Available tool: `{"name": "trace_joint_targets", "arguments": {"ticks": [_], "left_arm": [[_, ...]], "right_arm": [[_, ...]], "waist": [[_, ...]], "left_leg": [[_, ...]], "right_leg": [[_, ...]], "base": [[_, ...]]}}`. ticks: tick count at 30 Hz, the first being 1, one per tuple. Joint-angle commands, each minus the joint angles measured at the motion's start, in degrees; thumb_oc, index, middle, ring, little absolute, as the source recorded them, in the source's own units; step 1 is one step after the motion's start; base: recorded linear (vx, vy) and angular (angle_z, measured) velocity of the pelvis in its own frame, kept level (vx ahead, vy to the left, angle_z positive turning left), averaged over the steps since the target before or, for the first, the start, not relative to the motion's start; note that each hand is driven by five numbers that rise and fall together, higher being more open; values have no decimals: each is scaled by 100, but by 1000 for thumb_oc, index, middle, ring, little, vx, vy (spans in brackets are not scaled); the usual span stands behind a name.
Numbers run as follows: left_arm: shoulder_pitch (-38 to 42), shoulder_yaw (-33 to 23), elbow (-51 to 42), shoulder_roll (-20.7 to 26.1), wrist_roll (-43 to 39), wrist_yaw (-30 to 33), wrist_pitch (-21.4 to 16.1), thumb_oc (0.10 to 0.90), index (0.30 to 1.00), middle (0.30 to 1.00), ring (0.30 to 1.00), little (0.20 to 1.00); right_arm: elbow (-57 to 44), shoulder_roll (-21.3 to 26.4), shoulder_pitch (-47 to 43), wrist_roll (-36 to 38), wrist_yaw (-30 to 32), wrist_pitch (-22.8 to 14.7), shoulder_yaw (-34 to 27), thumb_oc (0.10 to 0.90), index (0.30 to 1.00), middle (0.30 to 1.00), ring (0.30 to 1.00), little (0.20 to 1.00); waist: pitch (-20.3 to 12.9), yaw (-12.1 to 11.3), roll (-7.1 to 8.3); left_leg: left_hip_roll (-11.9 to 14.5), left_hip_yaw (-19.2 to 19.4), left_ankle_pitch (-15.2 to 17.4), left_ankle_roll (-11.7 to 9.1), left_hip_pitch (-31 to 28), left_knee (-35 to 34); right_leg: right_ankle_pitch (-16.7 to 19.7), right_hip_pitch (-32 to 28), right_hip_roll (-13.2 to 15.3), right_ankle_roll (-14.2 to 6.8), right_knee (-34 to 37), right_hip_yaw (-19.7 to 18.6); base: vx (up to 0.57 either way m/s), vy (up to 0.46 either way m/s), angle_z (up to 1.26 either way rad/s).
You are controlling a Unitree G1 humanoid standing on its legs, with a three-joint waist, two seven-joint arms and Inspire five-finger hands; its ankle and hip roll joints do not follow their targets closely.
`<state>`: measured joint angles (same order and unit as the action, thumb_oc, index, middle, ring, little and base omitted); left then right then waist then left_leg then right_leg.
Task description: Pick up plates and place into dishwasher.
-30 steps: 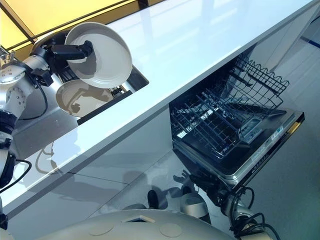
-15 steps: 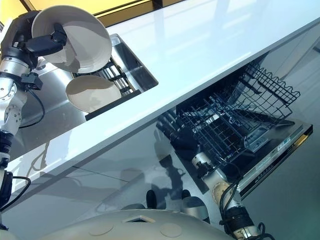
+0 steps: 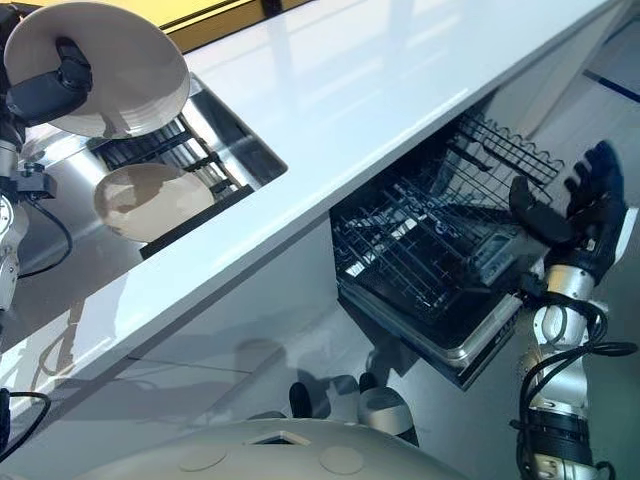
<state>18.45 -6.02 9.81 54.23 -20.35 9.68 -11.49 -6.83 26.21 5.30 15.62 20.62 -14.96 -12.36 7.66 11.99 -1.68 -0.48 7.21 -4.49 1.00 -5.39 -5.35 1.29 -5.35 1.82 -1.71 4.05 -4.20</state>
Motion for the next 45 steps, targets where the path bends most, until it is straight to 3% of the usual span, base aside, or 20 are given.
{"name": "trace_joint_targets", "arguments": {"ticks": [1,3,5,7,12,23,28,37,44,45], "left_arm": [[1203,-129,-107,22,106,480,-496,100,300,300,300,200],[1292,-16,-117,-20,128,532,-515,100,300,300,300,200],[1420,111,-129,-95,70,497,-570,100,300,300,300,200],[1519,288,-101,-263,143,478,-737,100,300,300,300,200],[1563,635,-101,-472,566,469,-1056,100,300,300,300,200],[1367,1492,-1055,-760,2376,571,-1159,100,300,300,300,200],[1328,1733,-1225,-902,2385,289,-1189,100,300,300,300,200],[1447,2186,-1297,-1143,2238,-35,-1249,100,300,300,300,200],[1514,2457,-1408,-1304,2053,-268,-1273,100,300,300,300,200],[1516,2465,-1444,-1316,1989,-330,-1270,100,300,300,300,200]], "right_arm": [[-911,700,-909,-817,184,-1017,137,800,900,900,900,900],[-959,820,-1074,-646,-212,-1069,197,800,900,900,900,900],[-1116,984,-1383,147,-1335,-925,418,800,900,900,900,900],[-1217,1065,-1769,993,-2494,-304,780,800,900,900,900,900],[-1134,1020,-2186,1711,-3370,424,1379,800,900,900,900,900],[-1048,516,-2656,1756,-3030,658,2044,800,900,900,900,900],[-965,288,-2667,2070,-3088,744,2234,800,900,900,900,900],[-755,-103,-2697,3206,-3438,1381,2647,800,900,900,900,900],[-654,-259,-2868,2949,-3315,1300,2934,800,900,900,900,900],[-642,-249,-2893,2934,-3291,1306,2951,682,799,799,799,782]], "waist": [[-405,-87,-288],[-418,-117,-282],[-438,-173,-259],[-479,-237,-202],[-549,-325,-109],[-542,-560,15],[-516,-624,48],[-505,-692,115],[-503,-745,139],[-502,-751,140]], "left_leg": [[-118,14,618,73,-191,35],[-114,6,616,64,-197,35],[-107,-17,608,50,-204,35],[-101,-48,593,28,-200,36],[-75,-80,582,-1,-204,35],[-43,-232,528,-21,-185,35],[-45,-294,513,-12,-187,35],[-35,-327,491,-4,-178,35],[-30,-368,477,0,-179,35],[-27,-372,473,0,-178,35]], "right_leg": [[-268,227,-290,-151,-396,116],[-277,221,-290,-152,-406,120],[-290,207,-284,-149,-417,137],[-305,201,-275,-140,-433,178],[-320,187,-256,-130,-450,282],[-298,126,-256,-117,-445,463],[-305,104,-243,-117,-465,525],[-306,78,-228,-121,-462,631],[-289,52,-234,-118,-427,668],[-287,49,-236,-115,-424,672]], "base": [[-5,3,-7],[0,0,0],[-11,-16,0],[-20,-37,1],[-2,-44,9],[9,-41,11],[23,-23,6],[16,-18,5],[3,-5,0],[0,0,0]]}}
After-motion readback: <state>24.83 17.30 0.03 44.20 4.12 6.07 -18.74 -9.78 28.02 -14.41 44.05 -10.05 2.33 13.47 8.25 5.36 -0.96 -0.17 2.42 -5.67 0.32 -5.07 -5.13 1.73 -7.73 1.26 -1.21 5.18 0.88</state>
